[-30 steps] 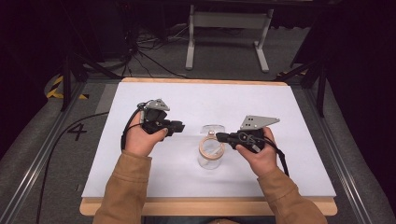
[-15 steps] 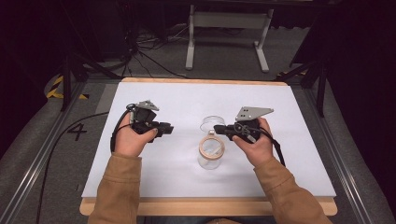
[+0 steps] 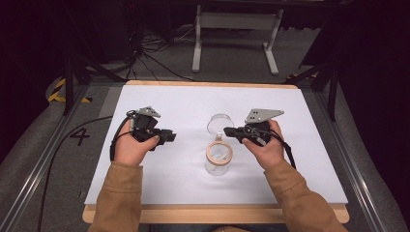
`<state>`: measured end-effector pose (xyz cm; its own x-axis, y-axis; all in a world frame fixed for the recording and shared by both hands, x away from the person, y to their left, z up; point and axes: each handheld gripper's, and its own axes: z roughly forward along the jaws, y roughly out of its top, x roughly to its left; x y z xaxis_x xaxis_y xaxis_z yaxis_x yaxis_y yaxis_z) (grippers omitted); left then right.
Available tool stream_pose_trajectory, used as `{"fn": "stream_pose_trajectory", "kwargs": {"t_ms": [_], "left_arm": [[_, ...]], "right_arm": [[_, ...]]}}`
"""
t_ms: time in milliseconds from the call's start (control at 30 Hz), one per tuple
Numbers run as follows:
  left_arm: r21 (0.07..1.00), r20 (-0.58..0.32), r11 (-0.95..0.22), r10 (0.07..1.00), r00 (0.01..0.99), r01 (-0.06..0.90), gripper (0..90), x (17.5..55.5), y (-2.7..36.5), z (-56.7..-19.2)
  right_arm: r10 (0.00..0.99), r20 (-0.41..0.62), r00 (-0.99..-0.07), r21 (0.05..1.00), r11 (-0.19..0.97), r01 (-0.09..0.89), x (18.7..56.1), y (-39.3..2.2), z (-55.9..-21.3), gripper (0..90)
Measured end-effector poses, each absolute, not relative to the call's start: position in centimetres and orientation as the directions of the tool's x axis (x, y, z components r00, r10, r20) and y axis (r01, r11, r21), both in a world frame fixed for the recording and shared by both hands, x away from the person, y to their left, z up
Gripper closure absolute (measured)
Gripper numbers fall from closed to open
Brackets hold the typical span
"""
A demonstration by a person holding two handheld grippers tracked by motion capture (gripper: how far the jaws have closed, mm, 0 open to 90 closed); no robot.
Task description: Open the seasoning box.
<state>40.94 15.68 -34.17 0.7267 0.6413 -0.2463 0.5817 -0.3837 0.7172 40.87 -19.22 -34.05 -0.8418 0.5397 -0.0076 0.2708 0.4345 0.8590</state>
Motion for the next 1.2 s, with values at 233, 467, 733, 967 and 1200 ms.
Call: {"fn": "stream_pose_trajectory", "kwargs": {"t_ms": [233,467,733,967,1200], "left_arm": [[0.734,-0.247,-0.389,0.611,0.752,0.557,63.0,40.1,16.1,-34.0],[0.723,-0.250,-0.391,0.621,0.743,0.570,59.1,39.5,16.6,-34.2],[0.718,-0.249,-0.367,0.658,0.711,0.591,54.2,38.4,18.0,-34.5],[0.713,-0.246,-0.346,0.691,0.679,0.610,51.1,37.4,19.3,-34.8],[0.708,-0.244,-0.332,0.713,0.657,0.623,48.4,36.9,20.2,-35.1]], "right_arm": [[0.531,-0.004,-0.847,0.866,0.425,0.263,40.0,-20.1,-33.2,88.5],[0.549,0.006,-0.836,0.868,0.412,0.277,39.4,-22.2,-32.3,82.3],[0.598,0.011,-0.801,0.858,0.405,0.314,39.2,-25.2,-32.3,76.4],[0.635,0.024,-0.772,0.847,0.397,0.353,39.3,-27.5,-33.3,72.0],[0.671,0.017,-0.742,0.829,0.405,0.385,39.4,-29.5,-34.0,67.6]]}}
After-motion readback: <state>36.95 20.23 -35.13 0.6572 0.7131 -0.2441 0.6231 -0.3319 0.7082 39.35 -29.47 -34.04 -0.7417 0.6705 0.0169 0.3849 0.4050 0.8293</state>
